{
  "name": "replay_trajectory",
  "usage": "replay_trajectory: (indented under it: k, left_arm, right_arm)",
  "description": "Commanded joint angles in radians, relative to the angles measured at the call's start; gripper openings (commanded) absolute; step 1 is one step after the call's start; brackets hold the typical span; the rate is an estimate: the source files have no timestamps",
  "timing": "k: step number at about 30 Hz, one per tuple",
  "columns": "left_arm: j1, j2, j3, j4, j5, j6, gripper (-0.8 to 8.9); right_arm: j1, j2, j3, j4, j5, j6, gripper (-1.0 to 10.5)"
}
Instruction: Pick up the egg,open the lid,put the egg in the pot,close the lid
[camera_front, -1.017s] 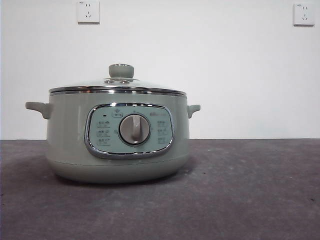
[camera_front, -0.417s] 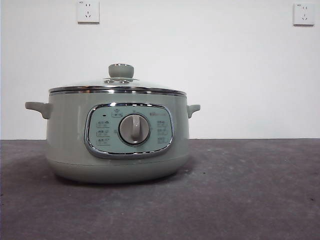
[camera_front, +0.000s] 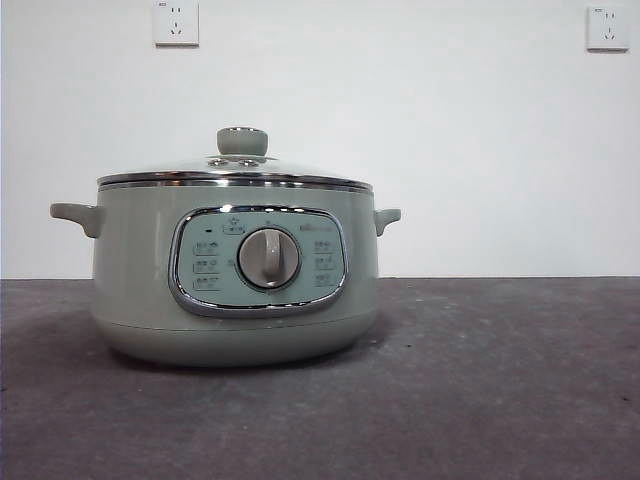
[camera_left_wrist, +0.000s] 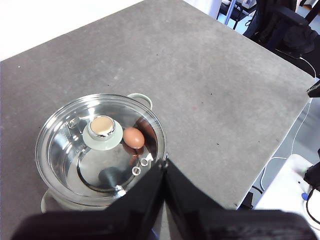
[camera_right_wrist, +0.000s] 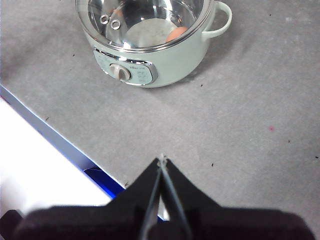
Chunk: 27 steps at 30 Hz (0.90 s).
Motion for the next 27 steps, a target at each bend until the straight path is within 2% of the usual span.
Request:
replay_trajectory:
  k: [1,17,22,27]
  left_arm:
    - [-0.002,-0.001,-0.001,0.003,0.002,-0.004,-0.04]
    - [0.002,0.011,-0.001,0.006,-0.005,0.005,-0.04]
    - [0.028,0.008,-0.002,0.085,-0.009,0.013,-0.04]
    - [0.156,-0.061,-0.021,0.224,0.002,0.085,-0.04]
  right_arm:
    - [0.002,0.002,-0.007,0.005,0.005,0.01,0.0]
    - [0.002,0.002,-0.007,0.005,0.004,0.01,0.0]
    - [0.002,0.002,-0.007,0.005,0.005,0.01,0.0]
    - [0.002,0.002,-0.007,0.005,0.004,0.01,0.0]
